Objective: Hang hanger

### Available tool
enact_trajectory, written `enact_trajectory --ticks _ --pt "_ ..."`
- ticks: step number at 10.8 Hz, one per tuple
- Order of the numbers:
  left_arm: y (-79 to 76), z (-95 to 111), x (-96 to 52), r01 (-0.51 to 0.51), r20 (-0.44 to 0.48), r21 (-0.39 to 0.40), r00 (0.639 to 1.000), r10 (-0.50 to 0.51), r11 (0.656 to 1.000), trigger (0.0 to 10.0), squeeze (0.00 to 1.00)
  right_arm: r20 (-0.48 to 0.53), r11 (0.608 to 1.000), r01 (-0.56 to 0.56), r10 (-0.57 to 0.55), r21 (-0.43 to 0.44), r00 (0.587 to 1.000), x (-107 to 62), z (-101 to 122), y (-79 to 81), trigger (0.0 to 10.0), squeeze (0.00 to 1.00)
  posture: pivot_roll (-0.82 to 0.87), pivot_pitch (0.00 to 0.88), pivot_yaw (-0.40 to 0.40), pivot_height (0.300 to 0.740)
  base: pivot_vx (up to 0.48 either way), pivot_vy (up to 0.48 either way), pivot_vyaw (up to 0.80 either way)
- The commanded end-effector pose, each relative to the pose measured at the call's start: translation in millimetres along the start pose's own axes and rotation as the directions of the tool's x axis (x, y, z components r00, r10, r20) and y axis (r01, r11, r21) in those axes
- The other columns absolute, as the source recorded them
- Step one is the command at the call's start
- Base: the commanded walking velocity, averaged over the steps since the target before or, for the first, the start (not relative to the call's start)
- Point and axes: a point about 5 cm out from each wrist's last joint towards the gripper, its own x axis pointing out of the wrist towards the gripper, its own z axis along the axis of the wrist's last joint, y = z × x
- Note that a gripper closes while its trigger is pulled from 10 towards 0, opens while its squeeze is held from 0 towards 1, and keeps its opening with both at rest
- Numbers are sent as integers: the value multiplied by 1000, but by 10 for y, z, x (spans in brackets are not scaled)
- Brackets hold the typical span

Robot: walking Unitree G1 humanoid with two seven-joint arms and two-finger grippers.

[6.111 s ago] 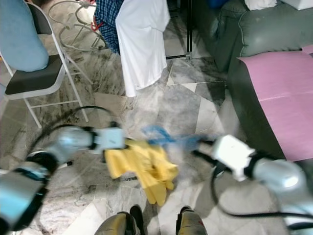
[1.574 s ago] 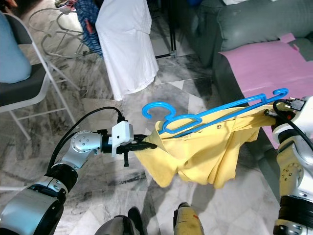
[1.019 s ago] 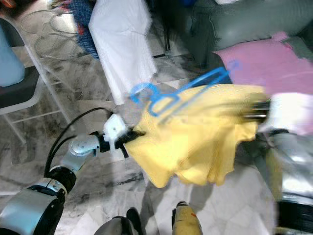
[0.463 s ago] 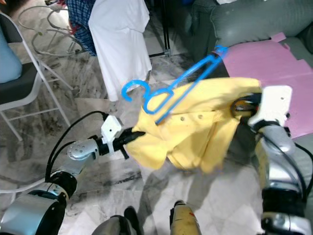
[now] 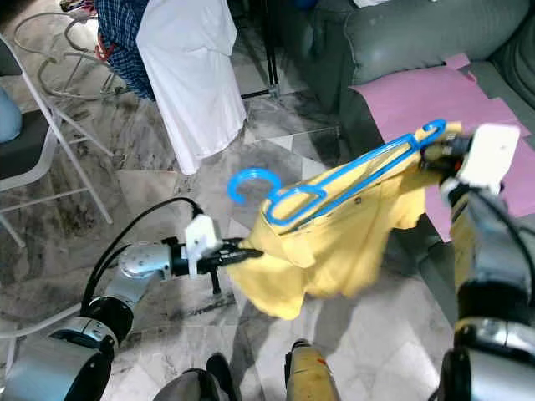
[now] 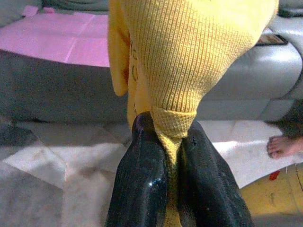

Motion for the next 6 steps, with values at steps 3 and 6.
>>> enact_trajectory --ticks 3,6 --pt "-127 -388 -349 -7 -234 -54 972 -6 999 0 0 172 994 110 -108 -1 979 -40 551 -378 0 0 -384 229 84 740 0 0 0" --pt "-80 -528 -455 -82 -412 -9 908 71 997 0 0 280 997 36 -18 -61 960 -114 823 -288 0 0 -390 232 94 740 0 0 0"
